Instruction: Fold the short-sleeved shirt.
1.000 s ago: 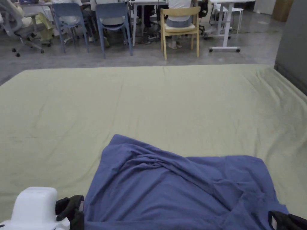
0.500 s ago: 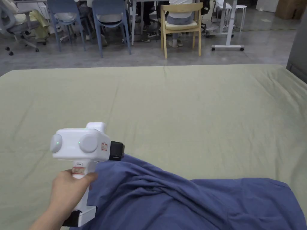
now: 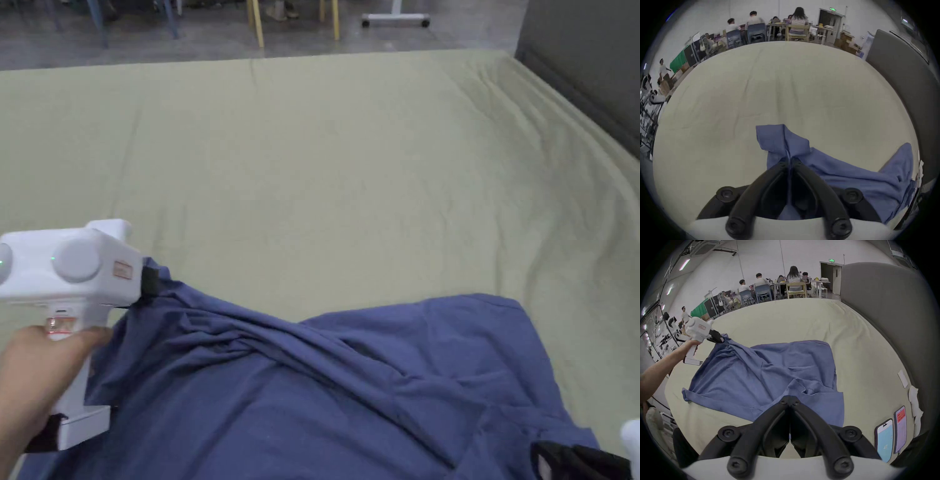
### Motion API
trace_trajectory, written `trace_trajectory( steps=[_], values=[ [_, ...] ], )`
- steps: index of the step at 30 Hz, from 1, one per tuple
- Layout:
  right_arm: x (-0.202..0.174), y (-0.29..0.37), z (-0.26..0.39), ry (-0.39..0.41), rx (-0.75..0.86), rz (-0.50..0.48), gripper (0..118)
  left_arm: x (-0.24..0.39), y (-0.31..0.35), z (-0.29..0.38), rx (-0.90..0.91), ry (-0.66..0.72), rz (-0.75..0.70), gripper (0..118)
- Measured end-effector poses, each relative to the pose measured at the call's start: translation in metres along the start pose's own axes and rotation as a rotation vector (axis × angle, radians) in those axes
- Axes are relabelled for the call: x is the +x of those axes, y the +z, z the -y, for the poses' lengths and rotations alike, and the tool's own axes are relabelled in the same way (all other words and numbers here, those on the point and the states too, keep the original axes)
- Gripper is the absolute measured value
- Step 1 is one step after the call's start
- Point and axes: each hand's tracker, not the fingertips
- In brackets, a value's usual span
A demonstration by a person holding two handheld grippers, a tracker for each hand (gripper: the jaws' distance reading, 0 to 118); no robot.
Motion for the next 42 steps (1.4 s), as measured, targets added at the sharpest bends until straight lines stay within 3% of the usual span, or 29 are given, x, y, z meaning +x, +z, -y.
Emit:
trace_trajectory(
  steps=[2, 3, 4, 5, 6, 7, 9, 12, 15, 16, 17, 20, 24, 28, 39, 42],
  values=[
    [0.001, -0.003, -0.011, 0.004, 0.001, -0.023, 3, 0.005, 0.029, 0.004, 0.064, -0.003, 0.025, 0],
    [0.003, -0.004, -0.020, 0.007, 0.013, -0.034, 13, 0.002, 0.037, 0.002, 0.100, 0.006, 0.047, 0],
    [0.005, -0.004, -0.030, 0.006, 0.036, -0.033, 72, 0.003, 0.053, 0.006, 0.128, 0.006, 0.076, 0],
    [0.012, -0.008, -0.045, -0.007, 0.087, -0.014, 106, 0.004, 0.071, 0.010, 0.174, 0.014, 0.096, 0],
    [0.022, -0.019, -0.061, -0.020, 0.089, -0.012, 118, 0.005, 0.088, 0.014, 0.201, 0.012, 0.118, 0],
    [0.033, -0.036, -0.074, -0.025, 0.055, -0.036, 118, 0.006, 0.099, 0.017, 0.210, 0.018, 0.129, 0],
    [0.057, -0.080, -0.091, -0.083, 0.057, 0.015, 118, 0.008, 0.116, 0.027, 0.231, 0.028, 0.134, 0],
    [0.091, -0.155, -0.109, -0.157, -0.158, 0.042, 118, 0.006, 0.115, 0.033, 0.227, 0.058, 0.141, 0],
    [0.107, -0.201, -0.106, -0.229, -0.265, 0.058, 115, 0.004, 0.104, 0.036, 0.210, 0.106, 0.142, 0],
    [0.108, -0.210, -0.103, -0.235, -0.284, 0.063, 84, 0.004, 0.102, 0.037, 0.206, 0.120, 0.145, 0],
    [0.105, -0.217, -0.099, -0.207, -0.292, 0.077, 43, 0.004, 0.102, 0.038, 0.206, 0.122, 0.149, 0],
    [0.085, -0.190, -0.101, -0.102, -0.197, 0.098, 10, 0.006, 0.103, 0.040, 0.207, 0.116, 0.149, 0],
    [0.066, -0.157, -0.109, -0.012, -0.118, 0.122, 7, 0.008, 0.122, 0.044, 0.253, 0.096, 0.133, 0],
    [0.053, -0.092, -0.136, -0.015, 0.045, 0.053, 7, 0.000, 0.174, 0.045, 0.394, 0.157, 0.191, 0],
    [0.006, 0.171, -0.261, 0.052, 0.560, -0.065, 6, -0.013, 0.439, 0.002, 0.876, 0.115, 0.273, 0],
    [0.000, 0.224, -0.296, 0.044, 0.648, -0.093, 6, -0.007, 0.502, -0.014, 0.962, 0.064, 0.207, 0]
  ],
)
